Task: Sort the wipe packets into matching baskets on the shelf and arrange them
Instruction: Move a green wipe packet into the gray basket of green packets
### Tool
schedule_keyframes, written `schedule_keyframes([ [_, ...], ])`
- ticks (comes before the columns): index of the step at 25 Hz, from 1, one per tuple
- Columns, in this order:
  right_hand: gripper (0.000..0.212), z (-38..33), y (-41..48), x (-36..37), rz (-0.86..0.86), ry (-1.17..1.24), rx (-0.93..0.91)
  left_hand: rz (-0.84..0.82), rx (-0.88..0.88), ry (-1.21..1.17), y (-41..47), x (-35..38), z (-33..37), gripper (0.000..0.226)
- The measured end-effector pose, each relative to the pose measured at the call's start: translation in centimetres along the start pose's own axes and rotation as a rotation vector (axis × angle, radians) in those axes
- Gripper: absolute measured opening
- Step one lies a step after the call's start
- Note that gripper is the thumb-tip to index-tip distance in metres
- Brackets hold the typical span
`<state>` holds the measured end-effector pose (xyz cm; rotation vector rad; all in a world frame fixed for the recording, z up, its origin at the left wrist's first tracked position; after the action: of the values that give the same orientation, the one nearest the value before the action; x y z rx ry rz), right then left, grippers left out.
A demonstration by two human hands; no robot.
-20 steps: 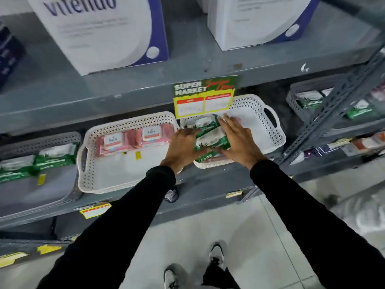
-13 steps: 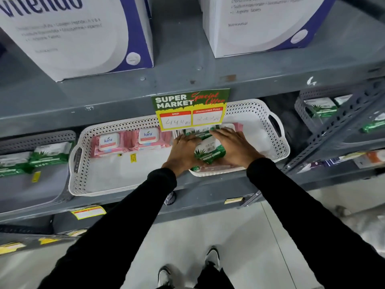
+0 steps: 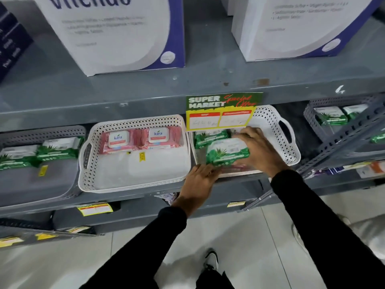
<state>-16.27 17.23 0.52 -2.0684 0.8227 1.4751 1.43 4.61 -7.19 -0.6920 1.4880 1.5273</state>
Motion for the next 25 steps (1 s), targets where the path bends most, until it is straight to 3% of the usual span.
schedule_keyframes([
  [5,0.087,-5.6,-1.8,-1.1,0.131,0.204,0.059,0.100,-0.029,-0.009,-4.2,-6.2,-3.3,0.023],
  [11,0.085,-23.1,1.0,5.0,0.049,0.299,-0.093,0.120,-0.227,0.148,-15.0,-15.5,-13.1,0.015],
  [17,0.085,-41.6,4.3,12.6,-0.027,0.348,-0.226,0.170,-0.535,0.394,-30.0,-25.2,-22.7,0.021],
  [21,0.085,-51.6,5.3,17.8,-0.106,0.289,-0.297,0.106,-0.676,0.438,-36.9,-25.4,-25.8,0.032],
  [25,0.086,-59.9,6.1,23.3,-0.235,0.202,-0.262,0.104,-0.722,0.411,-38.3,-24.4,-26.7,0.033],
])
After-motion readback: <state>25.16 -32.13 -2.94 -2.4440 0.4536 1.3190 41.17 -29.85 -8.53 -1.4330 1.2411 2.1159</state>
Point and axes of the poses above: each hand's wrist, its own y-axis towards the middle knuckle, its own x-axis out of the palm, z = x × y, the point moved 2 cm from there along y, towards the middle knuckle, and after that the axes turned 9 degrees about x, right-handed, at the moved point
